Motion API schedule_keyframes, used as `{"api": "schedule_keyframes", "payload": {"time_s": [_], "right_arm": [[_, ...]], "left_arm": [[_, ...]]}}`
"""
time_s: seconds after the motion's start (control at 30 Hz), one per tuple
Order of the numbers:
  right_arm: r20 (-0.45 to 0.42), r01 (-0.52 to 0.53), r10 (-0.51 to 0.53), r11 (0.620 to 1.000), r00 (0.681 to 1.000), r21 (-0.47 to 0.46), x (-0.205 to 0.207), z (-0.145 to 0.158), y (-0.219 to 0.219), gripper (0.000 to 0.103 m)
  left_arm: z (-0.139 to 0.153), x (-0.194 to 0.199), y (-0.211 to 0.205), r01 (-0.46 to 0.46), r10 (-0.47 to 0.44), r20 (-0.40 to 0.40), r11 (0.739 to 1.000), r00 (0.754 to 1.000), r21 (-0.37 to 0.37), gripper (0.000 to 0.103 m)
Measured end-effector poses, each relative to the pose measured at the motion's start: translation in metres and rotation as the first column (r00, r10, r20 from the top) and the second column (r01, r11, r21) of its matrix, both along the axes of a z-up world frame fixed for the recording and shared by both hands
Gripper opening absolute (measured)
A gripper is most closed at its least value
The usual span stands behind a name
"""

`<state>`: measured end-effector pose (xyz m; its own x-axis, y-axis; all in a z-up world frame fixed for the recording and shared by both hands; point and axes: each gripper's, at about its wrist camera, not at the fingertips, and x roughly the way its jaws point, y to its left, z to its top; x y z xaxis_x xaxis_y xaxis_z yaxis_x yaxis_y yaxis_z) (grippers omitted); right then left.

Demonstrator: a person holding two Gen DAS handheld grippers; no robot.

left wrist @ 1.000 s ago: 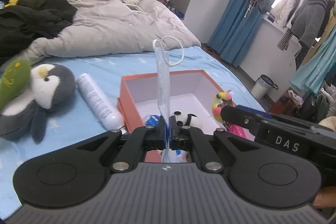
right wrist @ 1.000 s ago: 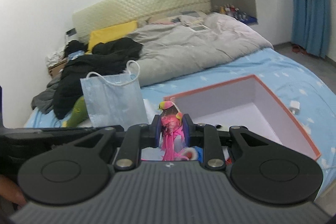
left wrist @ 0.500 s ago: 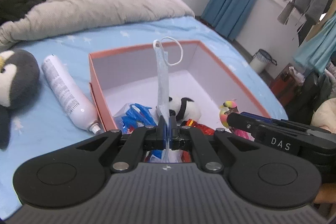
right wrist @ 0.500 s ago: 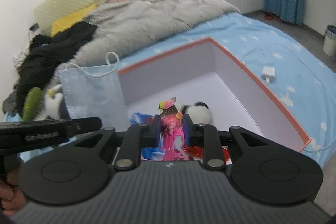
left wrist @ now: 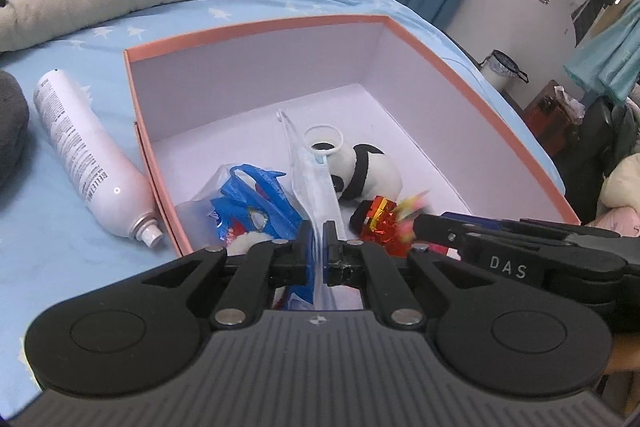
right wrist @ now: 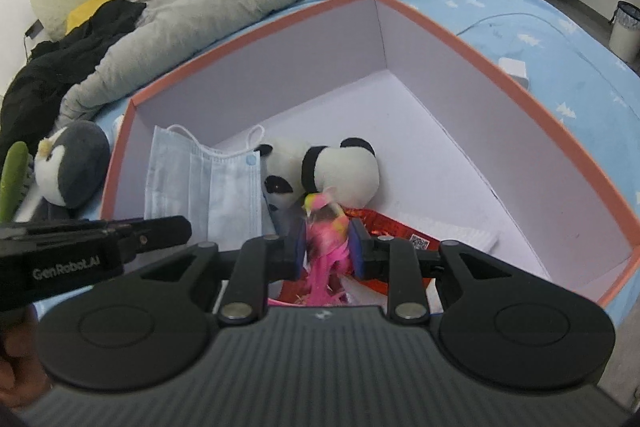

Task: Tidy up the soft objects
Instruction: 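Open both grippers over the pink box to drop the toy and mask, then withdraw both grippers up and away from the pink box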

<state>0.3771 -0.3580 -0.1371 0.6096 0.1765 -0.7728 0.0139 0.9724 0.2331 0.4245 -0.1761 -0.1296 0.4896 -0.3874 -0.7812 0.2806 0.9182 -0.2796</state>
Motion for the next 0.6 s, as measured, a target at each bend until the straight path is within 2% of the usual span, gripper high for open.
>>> {"api": "schedule_keyframes", "payload": {"time_s": [0.07, 0.1, 0.17, 0.2, 0.3, 0.6], "right_arm": [[-0.007, -0.004, 0.004, 1.000, 1.000, 0.011, -0.001, 0.001, 0.000, 0.029], [-0.011, -0.006, 0.006, 1.000, 1.000, 0.013, -0.002, 0.001, 0.000, 0.034], [-0.009, 0.004, -0.004, 1.000, 1.000, 0.014, -0.004, 0.005, -0.001, 0.039], [0.001, 0.007, -0.007, 1.000, 1.000, 0.021, -0.008, 0.010, -0.001, 0.039], [0.032, 0.005, -0.006, 1.000, 0.999, 0.031, -0.017, 0.023, -0.002, 0.039], [0.173, 0.002, -0.010, 0.999, 0.985, 0.047, -0.066, 0.091, 0.004, 0.039]], "left_arm": [[0.002, -0.001, 0.000, -0.003, 0.003, 0.006, 1.000, 1.000, 0.008, 0.006], [0.004, -0.002, 0.000, -0.006, 0.006, 0.009, 1.000, 1.000, 0.011, 0.010], [0.010, -0.005, 0.002, -0.012, 0.012, 0.009, 1.000, 1.000, 0.001, 0.035], [0.015, -0.009, 0.004, -0.016, 0.016, 0.022, 1.000, 1.000, -0.007, 0.037], [0.032, -0.022, 0.008, -0.019, 0.019, 0.053, 1.000, 0.998, -0.006, 0.038], [0.101, -0.077, 0.026, -0.032, 0.037, 0.154, 0.999, 0.987, -0.036, 0.038]]}}
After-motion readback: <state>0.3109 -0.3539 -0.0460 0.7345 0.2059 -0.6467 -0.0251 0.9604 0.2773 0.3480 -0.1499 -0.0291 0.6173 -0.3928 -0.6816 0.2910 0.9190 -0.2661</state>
